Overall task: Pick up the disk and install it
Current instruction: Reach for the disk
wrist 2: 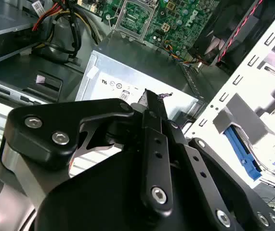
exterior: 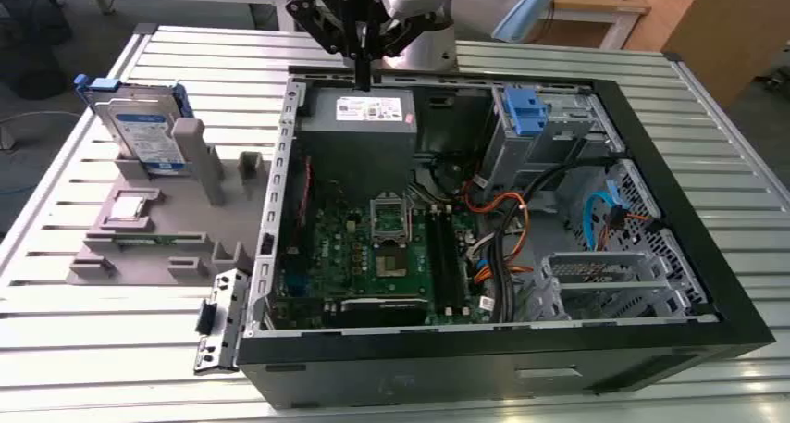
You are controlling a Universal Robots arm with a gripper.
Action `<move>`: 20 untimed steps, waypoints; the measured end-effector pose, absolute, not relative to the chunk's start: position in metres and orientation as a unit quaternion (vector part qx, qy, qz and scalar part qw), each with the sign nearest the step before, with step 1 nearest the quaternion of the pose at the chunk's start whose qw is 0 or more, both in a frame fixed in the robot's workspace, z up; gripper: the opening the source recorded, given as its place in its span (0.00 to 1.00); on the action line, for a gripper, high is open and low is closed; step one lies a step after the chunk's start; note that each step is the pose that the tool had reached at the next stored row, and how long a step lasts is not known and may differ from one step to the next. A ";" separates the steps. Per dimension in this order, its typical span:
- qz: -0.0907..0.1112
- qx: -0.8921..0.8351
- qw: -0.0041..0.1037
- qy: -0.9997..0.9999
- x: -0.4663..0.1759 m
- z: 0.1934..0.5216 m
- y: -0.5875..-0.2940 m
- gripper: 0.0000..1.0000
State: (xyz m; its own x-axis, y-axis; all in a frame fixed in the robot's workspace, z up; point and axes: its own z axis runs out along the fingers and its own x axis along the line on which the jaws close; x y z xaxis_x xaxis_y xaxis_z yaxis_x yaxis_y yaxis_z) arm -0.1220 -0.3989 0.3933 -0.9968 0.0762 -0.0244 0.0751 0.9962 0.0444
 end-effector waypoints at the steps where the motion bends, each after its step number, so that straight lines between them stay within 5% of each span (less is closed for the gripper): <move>1: 0.022 0.038 0.013 0.999 -0.122 0.393 -0.399 0.10; 20: 0.022 0.038 0.013 0.999 -0.132 0.393 -0.399 0.10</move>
